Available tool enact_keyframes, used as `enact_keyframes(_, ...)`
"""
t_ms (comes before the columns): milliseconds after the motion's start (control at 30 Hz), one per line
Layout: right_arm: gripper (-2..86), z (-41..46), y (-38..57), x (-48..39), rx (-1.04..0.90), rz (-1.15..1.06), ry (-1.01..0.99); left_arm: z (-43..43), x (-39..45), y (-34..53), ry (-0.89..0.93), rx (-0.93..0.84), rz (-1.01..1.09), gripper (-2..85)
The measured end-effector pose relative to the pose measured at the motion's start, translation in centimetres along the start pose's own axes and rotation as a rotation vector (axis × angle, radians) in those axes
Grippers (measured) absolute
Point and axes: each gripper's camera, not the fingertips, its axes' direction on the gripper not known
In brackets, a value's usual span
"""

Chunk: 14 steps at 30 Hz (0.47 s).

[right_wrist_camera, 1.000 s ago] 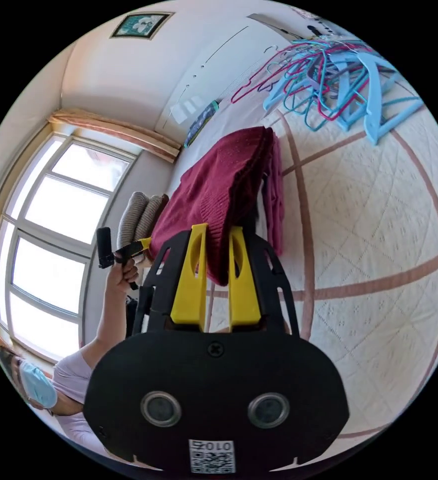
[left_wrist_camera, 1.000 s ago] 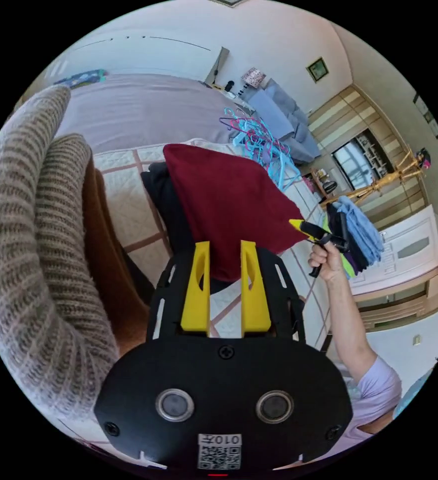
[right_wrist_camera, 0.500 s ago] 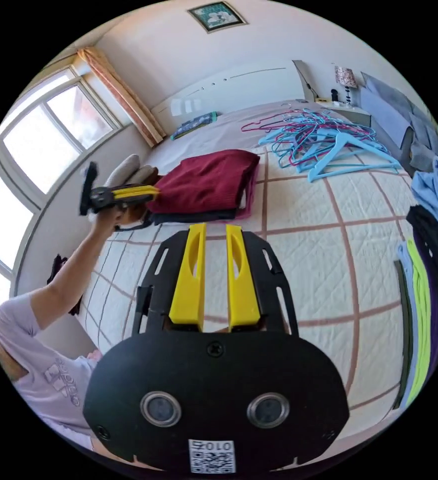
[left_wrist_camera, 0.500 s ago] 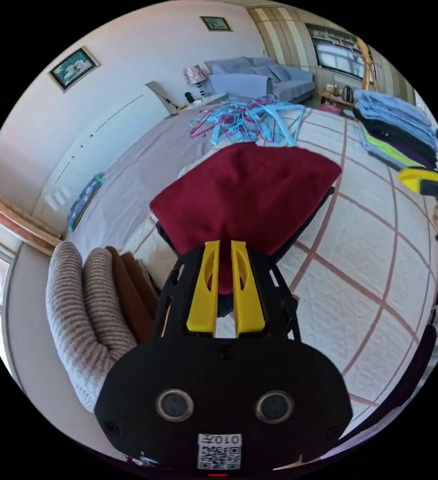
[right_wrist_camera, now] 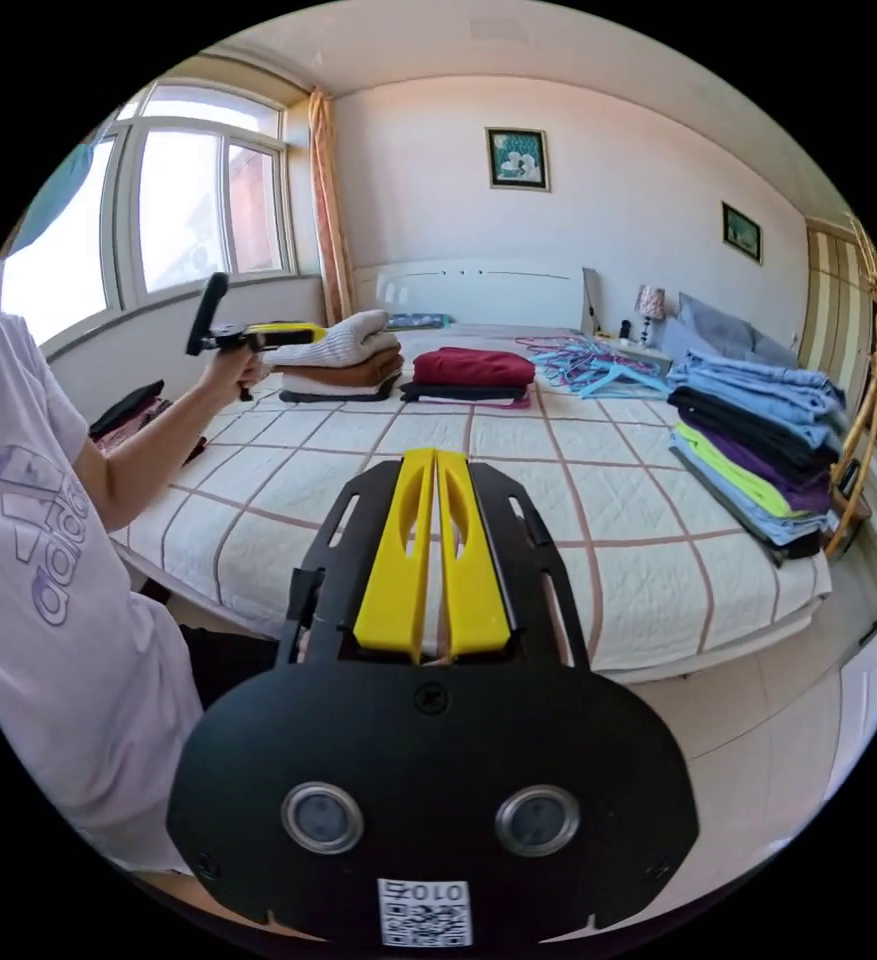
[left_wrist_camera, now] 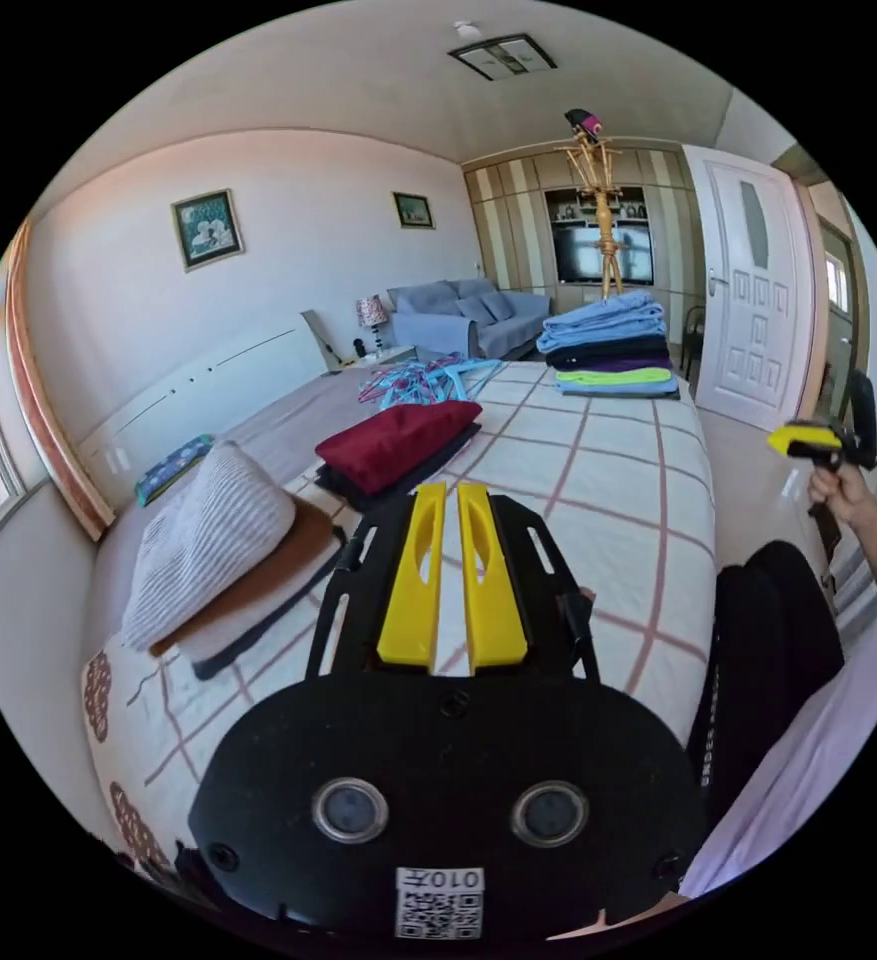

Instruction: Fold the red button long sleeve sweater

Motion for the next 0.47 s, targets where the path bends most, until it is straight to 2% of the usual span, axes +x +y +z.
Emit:
enact_keyframes(100,3.6,-2.3,1.0,-3.8,0.072,-0.044,-0.018,-10.5,1.4,6.4,-0.138,-0.047,-0.031,2.5)
enact_keyframes(200,6.5,-3.9,2.1,-7.3,0.144,-0.074,-0.049,-21.2,1.0,11.6,-0.465,-0.100,-0.126,4.7)
enact_keyframes(267,8.8,-4.6,2.9,-9.3,0.172,-0.069,-0.091,-28.9,-0.7,15.3,-0.703,-0.129,-0.264,7.3)
enact_keyframes(333,10.1,-5.1,3.8,-11.3,0.167,-0.061,-0.143,-33.3,-2.5,18.3,-0.755,-0.135,-0.358,9.2)
enact_keyframes(467,10.7,-6.6,7.1,-15.6,0.206,-0.053,-0.189,-38.9,-6.0,24.5,-0.607,-0.177,-0.482,12.6)
